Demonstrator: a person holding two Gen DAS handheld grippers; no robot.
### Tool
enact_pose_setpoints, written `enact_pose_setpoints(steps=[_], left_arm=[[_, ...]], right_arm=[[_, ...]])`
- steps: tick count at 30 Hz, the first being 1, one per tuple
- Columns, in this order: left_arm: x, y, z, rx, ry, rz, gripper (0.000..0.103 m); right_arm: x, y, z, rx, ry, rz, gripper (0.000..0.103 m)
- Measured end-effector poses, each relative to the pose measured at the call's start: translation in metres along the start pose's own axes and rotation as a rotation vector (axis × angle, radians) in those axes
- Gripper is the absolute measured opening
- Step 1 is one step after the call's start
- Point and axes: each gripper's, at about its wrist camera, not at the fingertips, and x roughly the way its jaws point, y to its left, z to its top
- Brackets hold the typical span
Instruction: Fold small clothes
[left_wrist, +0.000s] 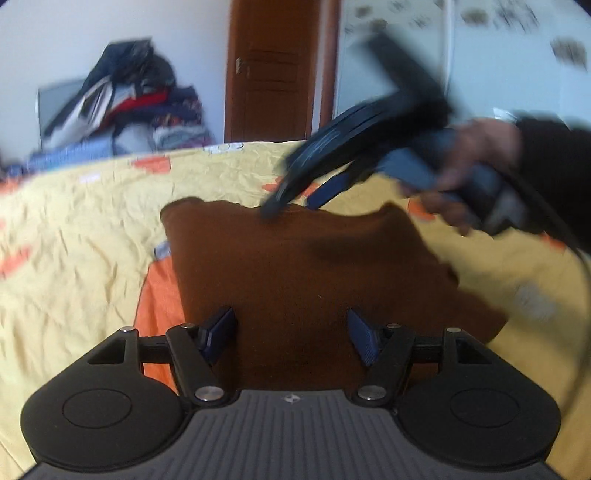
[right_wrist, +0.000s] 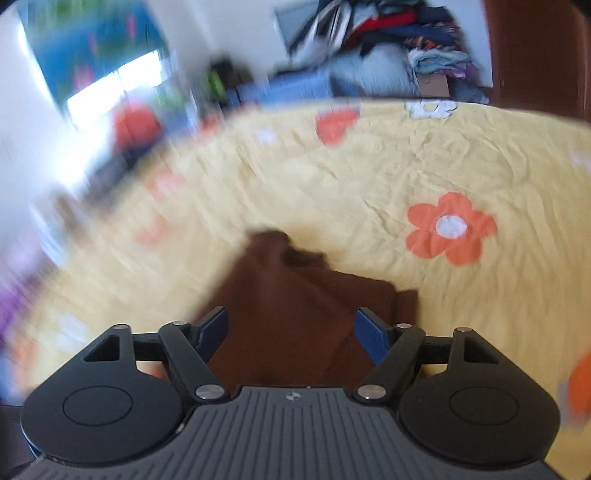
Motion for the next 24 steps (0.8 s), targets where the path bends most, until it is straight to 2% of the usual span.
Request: enact_pose_setpoints(steps=[1, 2, 4, 5, 7, 8, 9, 10, 11, 12, 14, 16, 18, 21, 24], left_arm=[[-0.001, -0.001, -0.001, 0.010, -0.003, 0.002, 0.069], [-0.002, 0.000, -0.002, 0.015, -0.006, 0.001, 0.070], [-0.004, 0.001, -0.004, 0.011, -0.010, -0.009, 0.070], [-0.004, 0.003, -0.005, 0.005, -0.015, -0.013, 0.070], [-0.005, 0.002, -0.010, 0.002, -0.030, -0.017, 0.077], [-0.003, 0.001, -0.012, -0.001, -0.037, -0.020, 0.085], [-0.001, -0.002, -0.016, 0.006, -0.047, -0.019, 0.091], [0.005, -0.004, -0.016, 0.024, -0.045, -0.014, 0.093], [0.007, -0.005, -0.015, 0.034, -0.048, -0.016, 0.095], [0.008, -0.005, -0.015, 0.031, -0.046, -0.019, 0.095], [0.007, -0.003, -0.015, 0.012, -0.047, -0.027, 0.096], [0.006, -0.002, -0.014, 0.001, -0.046, -0.030, 0.096], [0.006, -0.003, -0.014, 0.006, -0.043, -0.026, 0.096], [0.006, -0.004, -0.014, 0.008, -0.042, -0.023, 0.096], [0.007, -0.002, -0.014, -0.005, -0.038, -0.019, 0.096]], right_arm=[[0.019, 0.004, 0.001, -0.048, 0.053, -0.044, 0.068], [0.033, 0.005, -0.004, -0.091, 0.093, -0.080, 0.056], [0.029, 0.006, -0.013, -0.151, 0.073, -0.100, 0.031], [0.021, -0.005, -0.012, -0.104, 0.065, -0.091, 0.013], [0.013, -0.043, -0.015, 0.047, 0.039, -0.059, 0.012], [0.013, -0.057, -0.020, 0.114, 0.019, -0.014, 0.012], [0.010, -0.058, -0.024, 0.127, 0.008, 0.010, 0.013], [0.009, -0.051, -0.028, 0.090, 0.010, 0.014, 0.015], [0.007, -0.043, -0.027, 0.064, 0.013, 0.000, 0.024], [0.004, -0.036, -0.025, 0.067, 0.017, -0.006, 0.037], [-0.004, -0.024, -0.012, 0.088, -0.021, 0.003, 0.049], [-0.011, -0.004, 0.003, 0.053, -0.095, 0.069, 0.055], [-0.002, 0.017, 0.017, 0.022, -0.084, 0.153, 0.067], [0.040, 0.044, 0.032, -0.019, 0.004, 0.210, 0.067], [0.089, 0.048, 0.035, 0.017, 0.085, 0.201, 0.066]])
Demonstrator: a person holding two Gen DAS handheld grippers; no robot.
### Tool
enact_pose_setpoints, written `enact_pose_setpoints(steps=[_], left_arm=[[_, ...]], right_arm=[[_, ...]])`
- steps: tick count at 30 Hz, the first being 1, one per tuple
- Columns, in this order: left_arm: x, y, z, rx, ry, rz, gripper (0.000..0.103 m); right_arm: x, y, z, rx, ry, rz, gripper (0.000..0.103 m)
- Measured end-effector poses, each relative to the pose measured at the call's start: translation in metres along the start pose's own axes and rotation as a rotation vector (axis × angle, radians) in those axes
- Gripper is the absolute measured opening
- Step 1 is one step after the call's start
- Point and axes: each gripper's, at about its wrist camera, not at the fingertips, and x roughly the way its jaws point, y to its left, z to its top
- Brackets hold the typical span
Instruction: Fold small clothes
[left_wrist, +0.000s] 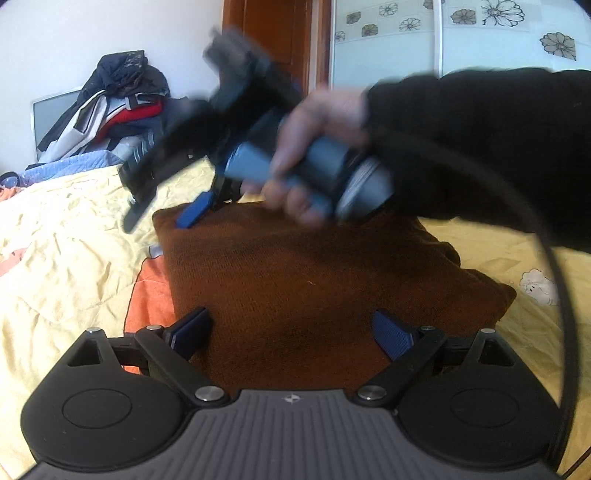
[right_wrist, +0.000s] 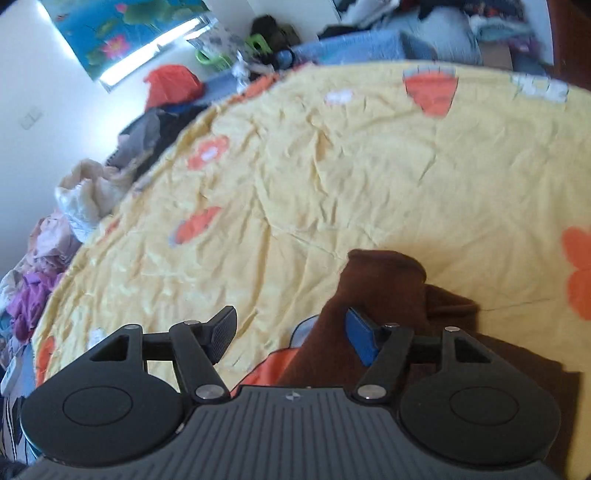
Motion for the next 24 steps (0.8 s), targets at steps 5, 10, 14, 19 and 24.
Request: enact_pose_setpoints(steps=[5, 10, 14, 19, 24], left_arm=[[-0.002, 0.002, -0.001, -0.016, 0.001, -0.004, 0.096], [-0.001, 0.005, -0.002, -0.029, -0.003, -0.013, 0.097], [-0.001, 0.007, -0.002, -0.031, -0.002, -0.018, 0.098], [0.001, 0.006, -0.001, -0.022, 0.004, -0.011, 0.098], [0.001, 0.008, -0.001, -0.036, 0.012, 0.002, 0.099]], right_arm=[[0.003, -0.064, 0.002, 0.204, -0.147, -0.010, 0.037], [-0.062, -0.070, -0.008, 0.236, -0.192, 0.006, 0.063], [-0.117, -0.075, -0.022, 0.220, -0.222, 0.046, 0.065], [-0.078, -0.070, -0.053, 0.101, -0.011, -0.049, 0.052], [-0.082, -0.120, -0.062, 0.314, -0.094, -0.023, 0.000]])
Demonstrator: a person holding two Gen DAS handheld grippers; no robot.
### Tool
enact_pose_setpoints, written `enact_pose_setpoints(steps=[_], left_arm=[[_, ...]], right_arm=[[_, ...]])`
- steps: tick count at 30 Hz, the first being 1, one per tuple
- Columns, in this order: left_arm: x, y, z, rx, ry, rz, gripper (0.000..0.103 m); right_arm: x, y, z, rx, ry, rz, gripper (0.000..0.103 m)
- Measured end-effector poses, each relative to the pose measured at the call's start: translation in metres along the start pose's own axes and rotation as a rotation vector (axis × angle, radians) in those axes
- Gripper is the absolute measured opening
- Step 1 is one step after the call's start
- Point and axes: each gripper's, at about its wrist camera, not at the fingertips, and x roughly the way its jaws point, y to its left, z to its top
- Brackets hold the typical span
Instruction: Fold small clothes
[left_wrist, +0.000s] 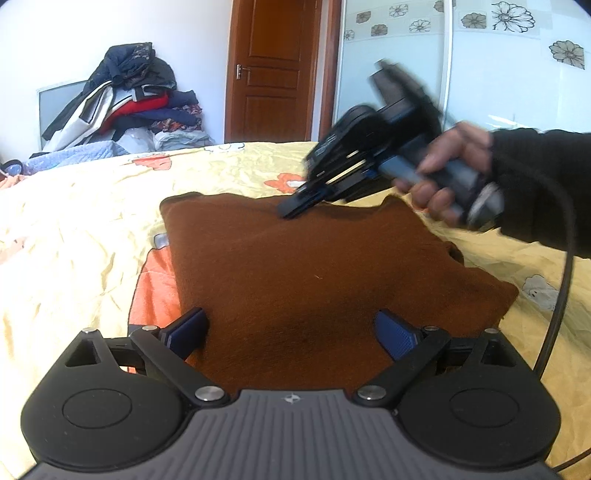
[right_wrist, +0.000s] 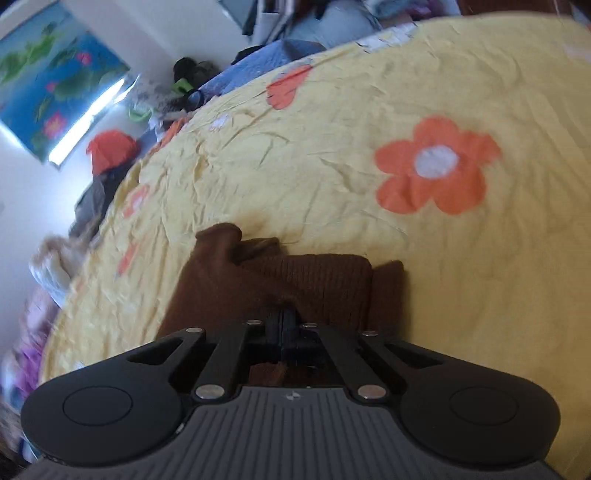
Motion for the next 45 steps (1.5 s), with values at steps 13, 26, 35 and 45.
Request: enact_pose_setpoints(steps=[13, 26, 35, 45], left_arm=[[0.002, 0.005, 0.000, -0.031, 0.019, 0.002, 0.102], [0.008, 0.014, 0.000, -0.119, 0.085, -0.013, 0.103], [0.009, 0.014, -0.001, -0.119, 0.087, -0.015, 0.103], [0.011, 0.012, 0.000, -0.119, 0.088, -0.013, 0.103]], right_arm=[[-0.112, -0.007, -0.062, -0.016, -0.134, -0.079, 0.060], [-0.070, -0.030, -0.048, -0.021, -0.076, -0.131, 0.010], [-0.114, -0.013, -0.070, 0.062, -0.195, -0.003, 0.073], [-0.056, -0.008, -0.033, -0.002, -0.101, -0.083, 0.013]])
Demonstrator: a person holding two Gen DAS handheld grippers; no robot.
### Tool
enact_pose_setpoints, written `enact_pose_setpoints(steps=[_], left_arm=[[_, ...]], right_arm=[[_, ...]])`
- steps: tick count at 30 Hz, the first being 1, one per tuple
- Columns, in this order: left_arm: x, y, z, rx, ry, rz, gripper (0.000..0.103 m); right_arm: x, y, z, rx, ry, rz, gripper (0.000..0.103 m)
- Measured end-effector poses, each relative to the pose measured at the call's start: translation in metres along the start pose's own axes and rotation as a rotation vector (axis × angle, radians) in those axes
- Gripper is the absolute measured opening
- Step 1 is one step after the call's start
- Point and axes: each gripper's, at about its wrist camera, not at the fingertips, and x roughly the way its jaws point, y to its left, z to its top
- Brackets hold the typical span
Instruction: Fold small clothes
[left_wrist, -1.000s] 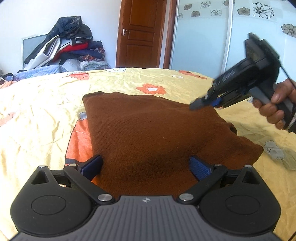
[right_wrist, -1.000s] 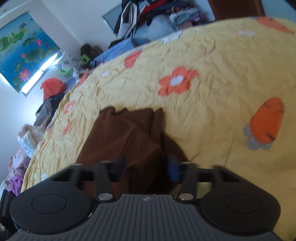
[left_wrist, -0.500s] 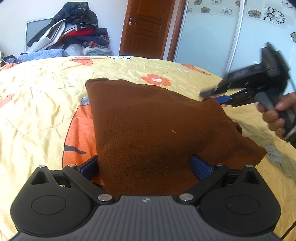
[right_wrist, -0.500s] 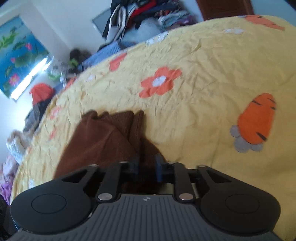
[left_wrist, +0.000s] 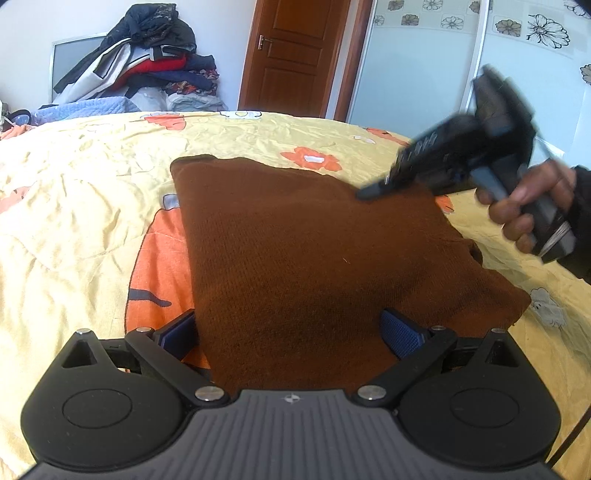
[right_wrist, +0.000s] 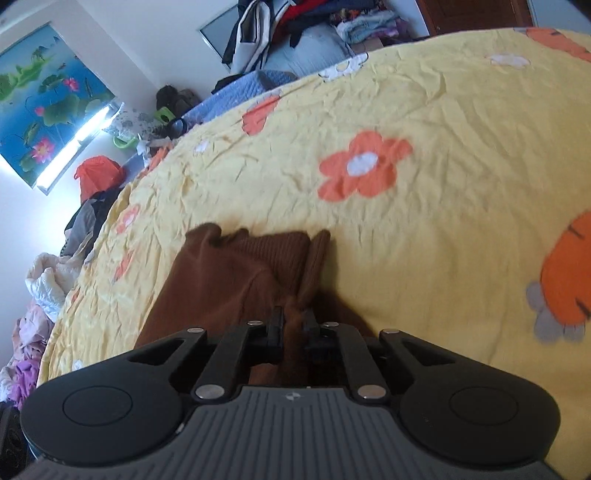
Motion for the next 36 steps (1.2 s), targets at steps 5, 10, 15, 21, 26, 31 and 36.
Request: enact_pose_setpoints(steps=[5, 10, 15, 21, 26, 31, 36], left_arm=[[0.000, 0.000, 0.000, -0.003, -0.001, -0.002, 0.103], [0.000, 0.001, 0.001, -0.003, 0.001, -0.001, 0.103], [-0.021, 0.014, -0.007, -0.127, 0.001, -0.041, 0.103], [-0.039, 0.028, -0.012, -0.267, 0.010, -0.084, 0.103], [-0.040, 0.026, -0.012, -0.256, 0.014, -0.050, 0.103], [-0.041, 0.019, -0.013, -0.215, 0.016, -0.034, 0.103], [-0.045, 0.023, -0.015, -0.232, 0.016, -0.047, 0.103]], right_arm=[[-0.002, -0.015, -0.016, 0.046, -0.018, -0.001, 0.027], [-0.054, -0.019, -0.045, 0.136, -0.171, 0.039, 0.084], [-0.086, -0.015, -0.074, 0.174, -0.136, 0.120, 0.084], [-0.087, -0.001, -0.100, 0.141, -0.049, 0.150, 0.074], [-0.064, 0.014, -0.104, 0.090, 0.027, 0.138, 0.061], [-0.057, 0.018, -0.096, 0.002, 0.048, 0.111, 0.029], [-0.055, -0.011, -0.099, 0.074, 0.037, 0.135, 0.032]])
